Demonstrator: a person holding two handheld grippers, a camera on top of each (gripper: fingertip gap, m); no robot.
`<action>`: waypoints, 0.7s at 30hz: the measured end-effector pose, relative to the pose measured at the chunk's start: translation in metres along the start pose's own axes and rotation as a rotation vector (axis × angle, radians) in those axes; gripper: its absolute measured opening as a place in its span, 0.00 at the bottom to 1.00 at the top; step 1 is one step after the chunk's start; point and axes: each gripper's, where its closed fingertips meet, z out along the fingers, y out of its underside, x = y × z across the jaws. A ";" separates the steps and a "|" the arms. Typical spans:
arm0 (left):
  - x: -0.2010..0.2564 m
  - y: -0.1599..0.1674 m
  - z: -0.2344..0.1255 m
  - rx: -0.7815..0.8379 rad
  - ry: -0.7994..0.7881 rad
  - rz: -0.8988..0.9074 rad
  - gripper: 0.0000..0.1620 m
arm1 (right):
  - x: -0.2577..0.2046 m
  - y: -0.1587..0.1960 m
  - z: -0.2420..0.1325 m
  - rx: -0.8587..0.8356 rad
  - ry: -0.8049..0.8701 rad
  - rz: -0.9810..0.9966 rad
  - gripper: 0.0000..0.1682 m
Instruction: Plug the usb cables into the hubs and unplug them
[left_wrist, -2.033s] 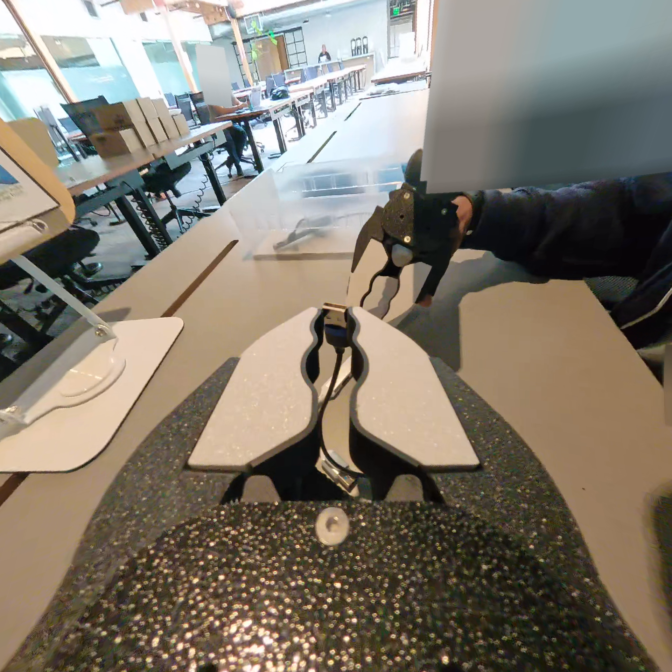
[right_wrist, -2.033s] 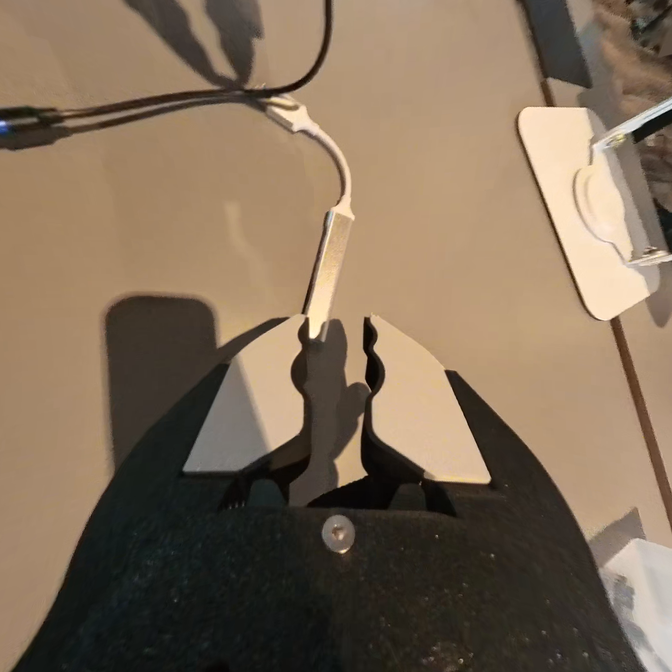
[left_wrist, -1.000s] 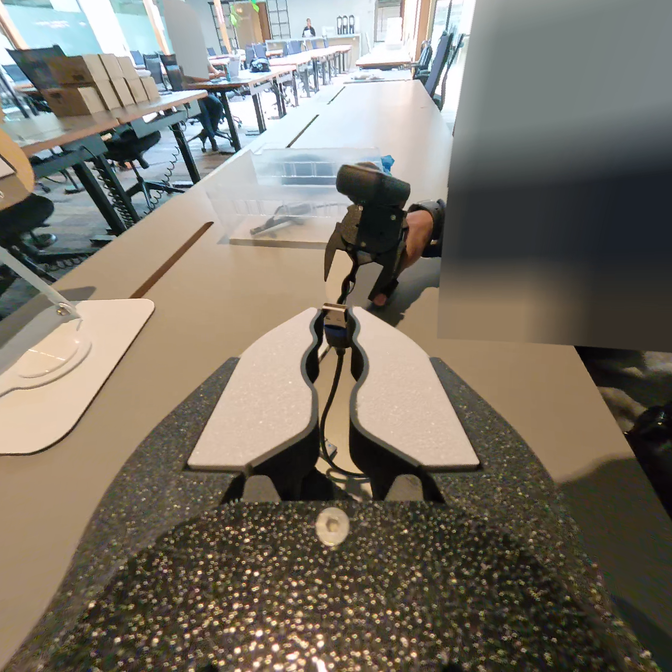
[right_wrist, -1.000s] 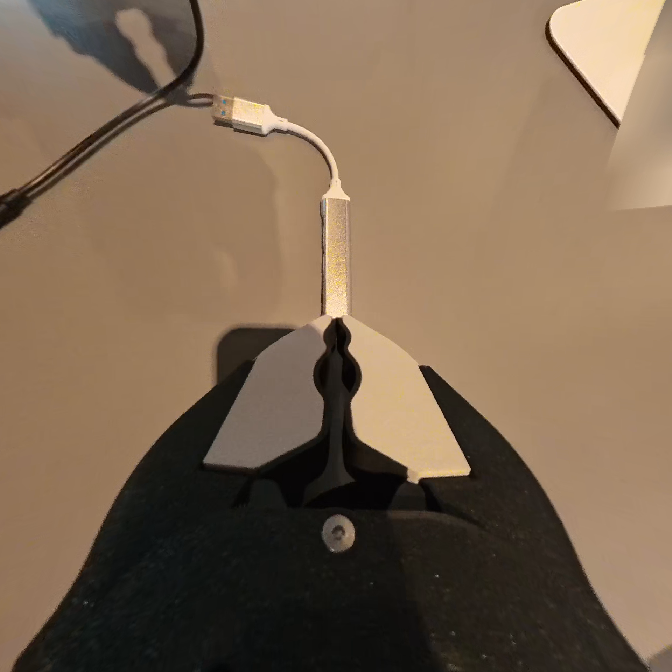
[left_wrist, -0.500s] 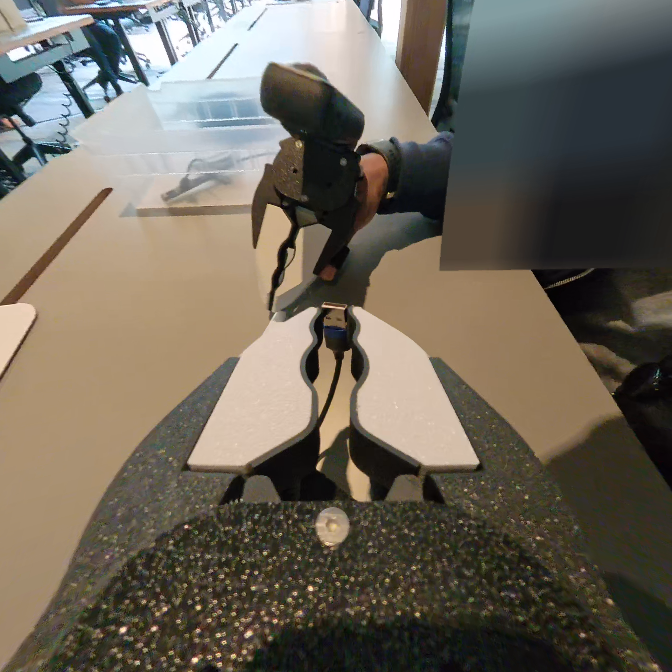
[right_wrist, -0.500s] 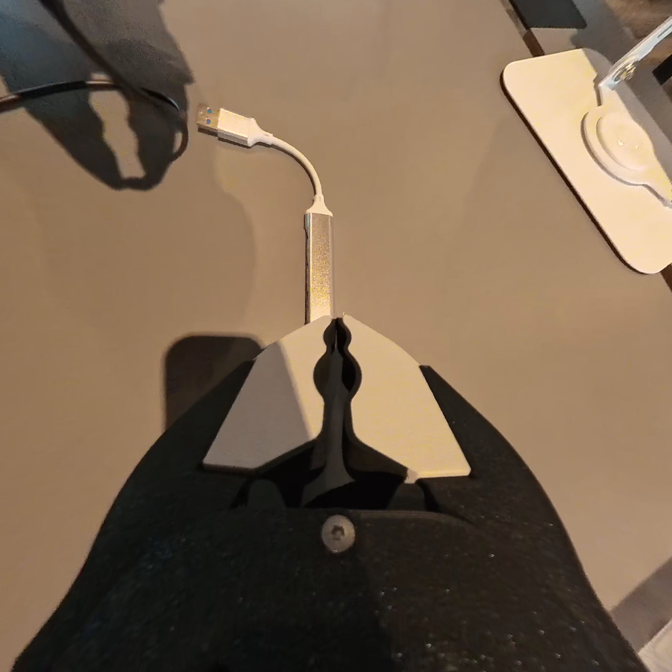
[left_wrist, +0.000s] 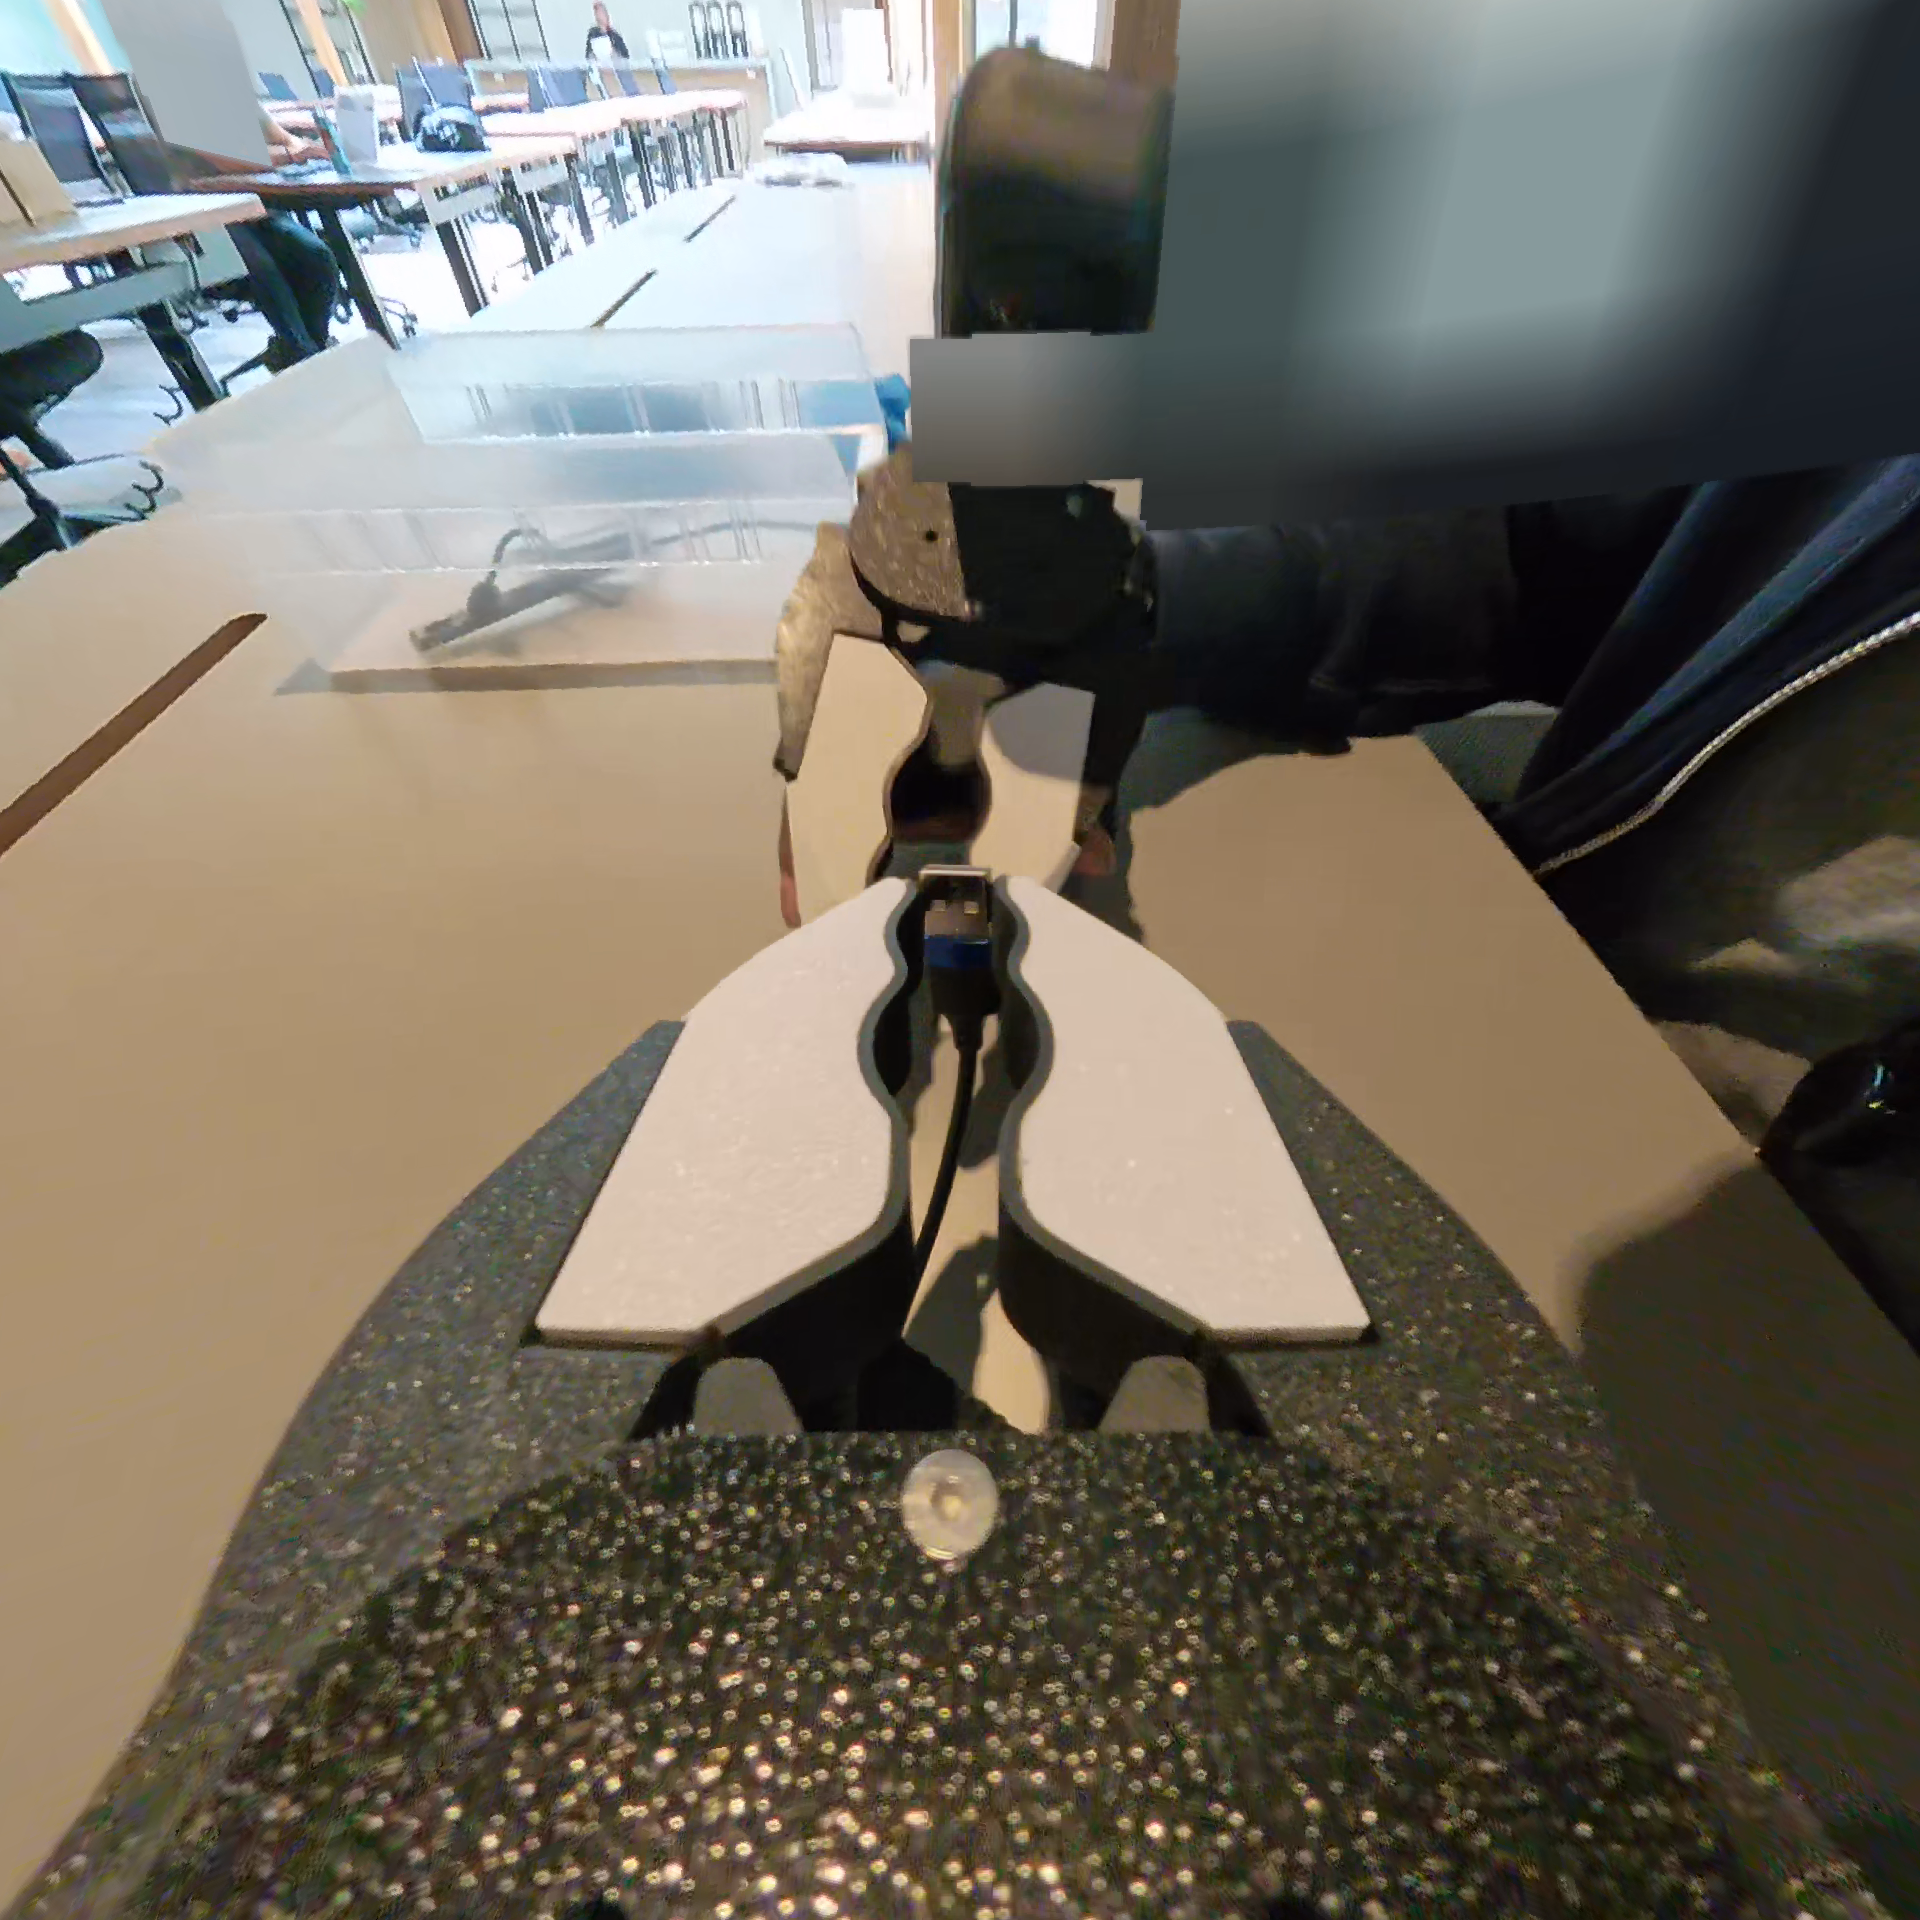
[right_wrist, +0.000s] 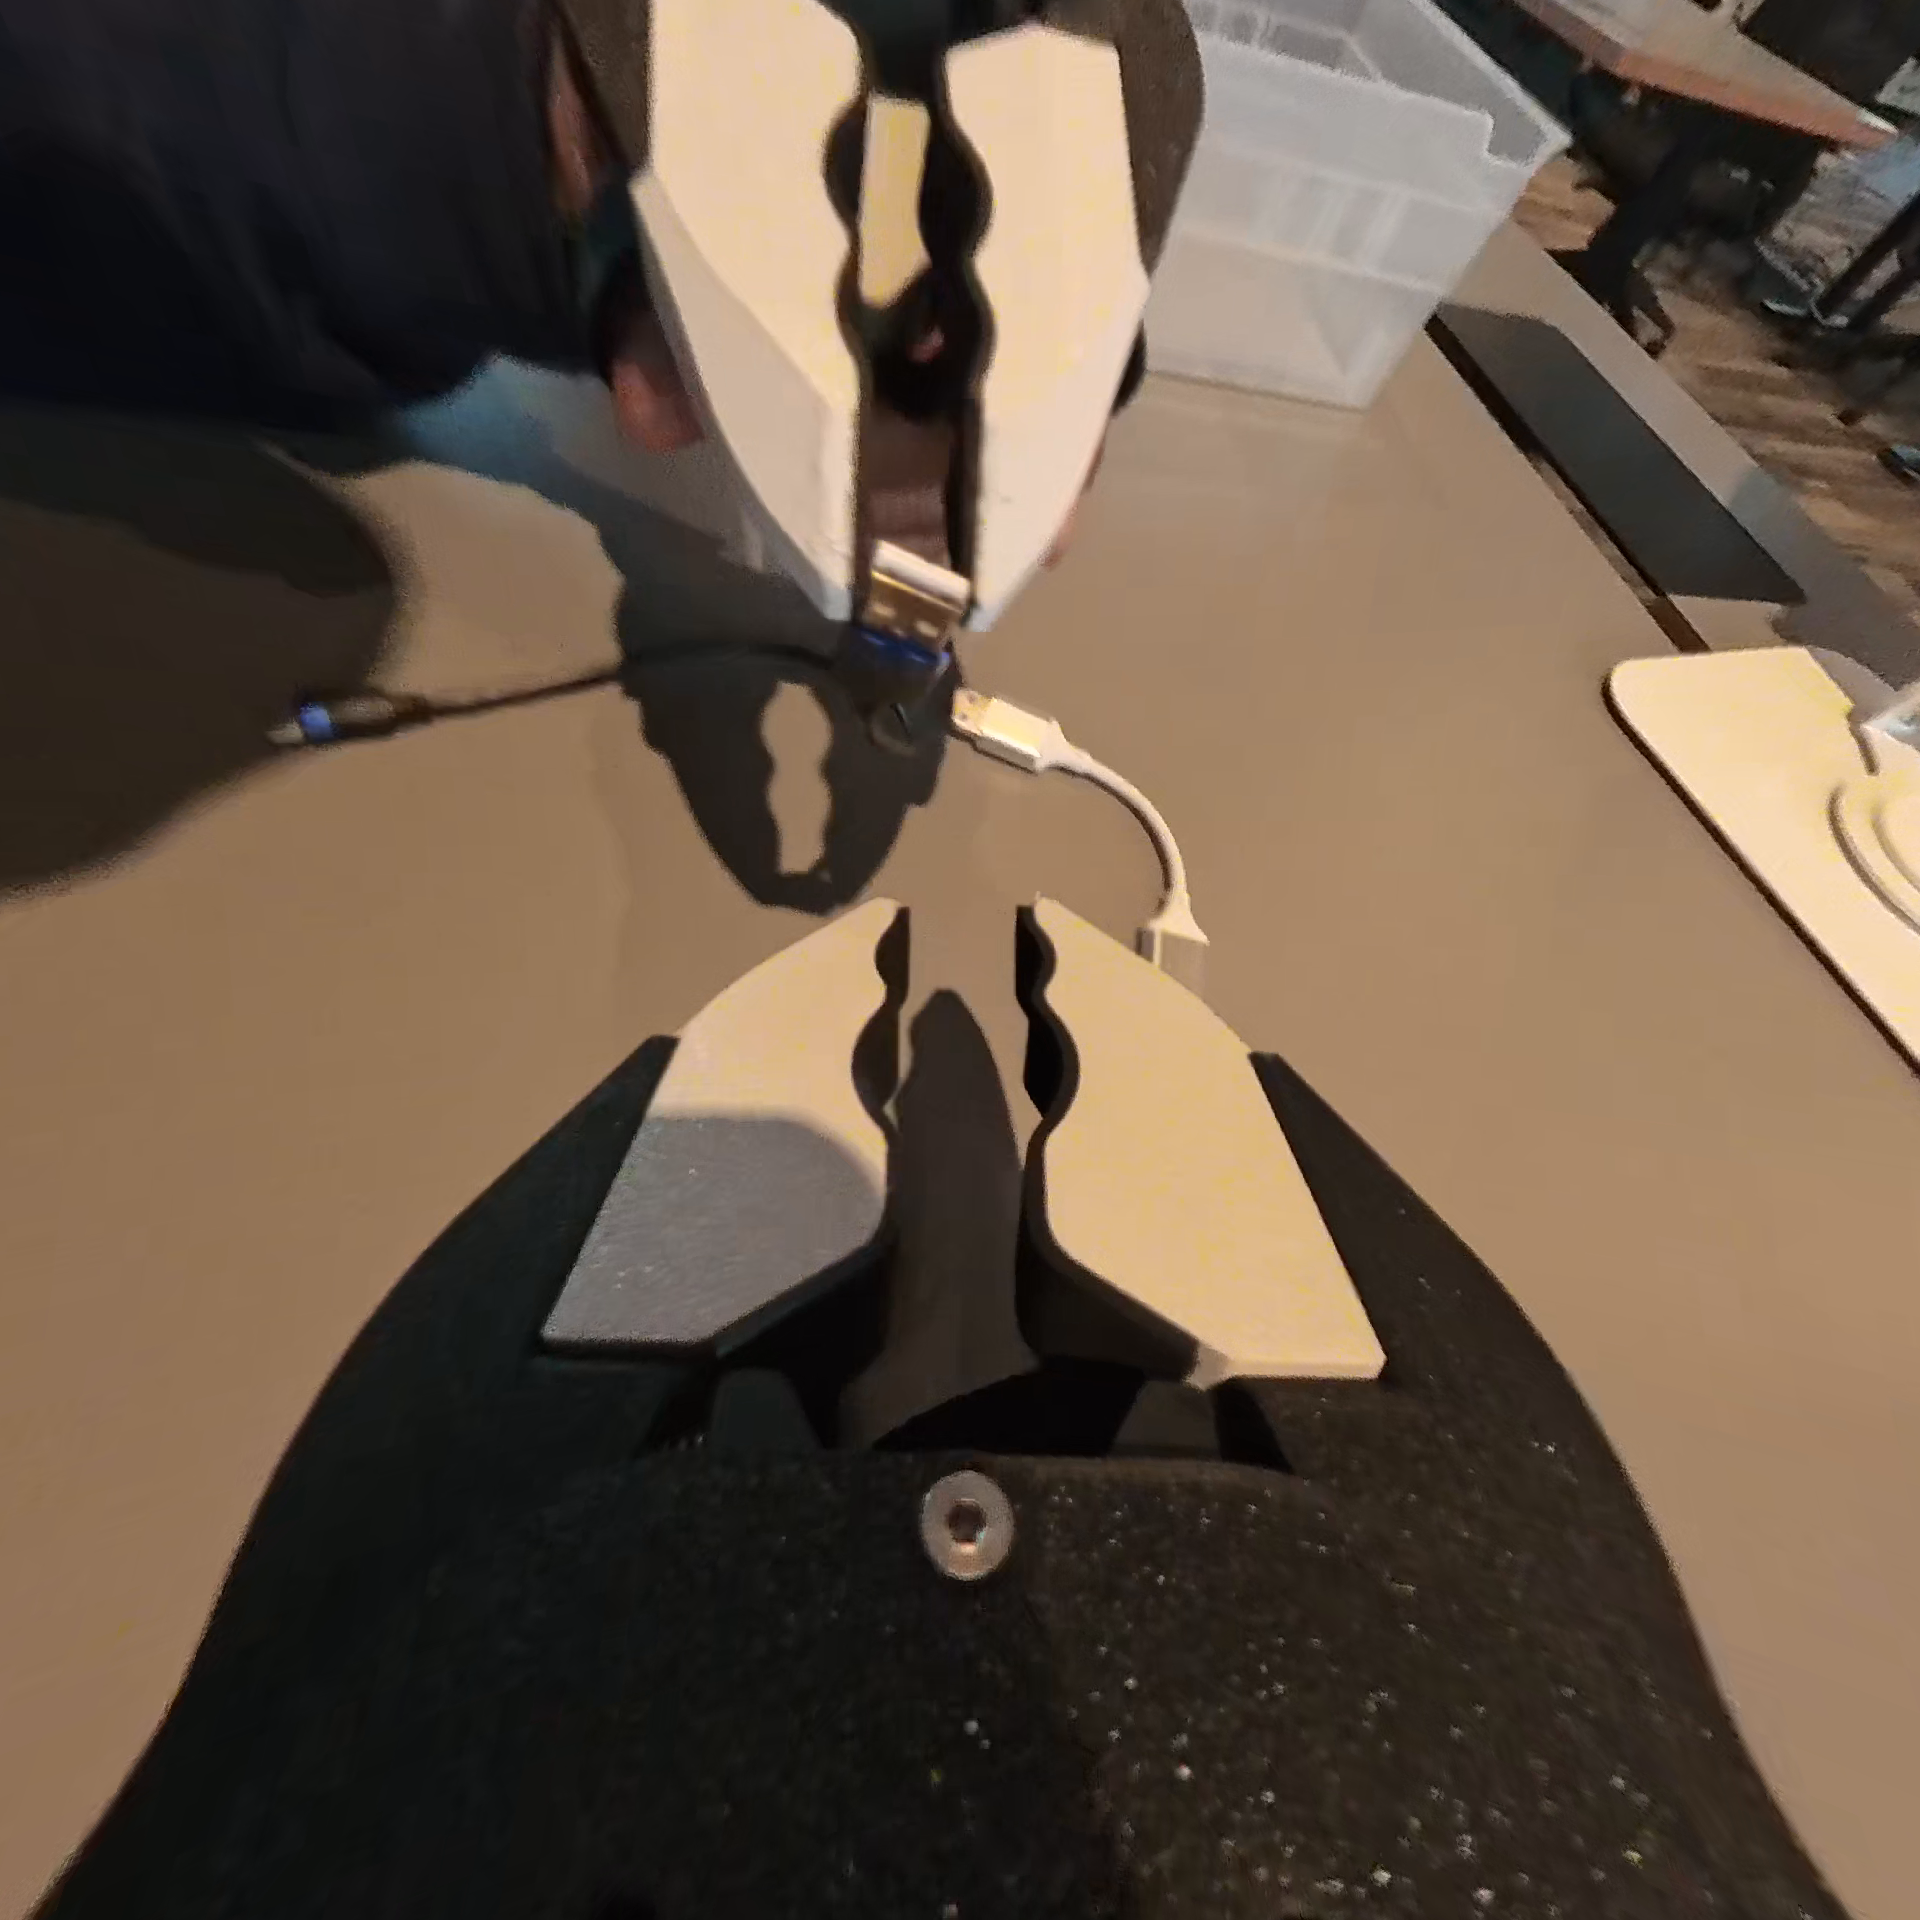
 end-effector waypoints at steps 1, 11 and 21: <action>-0.001 -0.003 -0.001 0.024 0.002 -0.009 0.07 | -0.003 -0.005 0.002 0.027 -0.014 0.016 0.13; -0.001 -0.016 -0.001 0.187 0.067 -0.144 0.07 | -0.009 -0.047 -0.002 0.283 -0.053 0.183 0.10; -0.009 -0.022 0.001 0.243 -0.014 -0.106 0.13 | 0.000 -0.052 -0.005 0.338 -0.017 0.250 0.00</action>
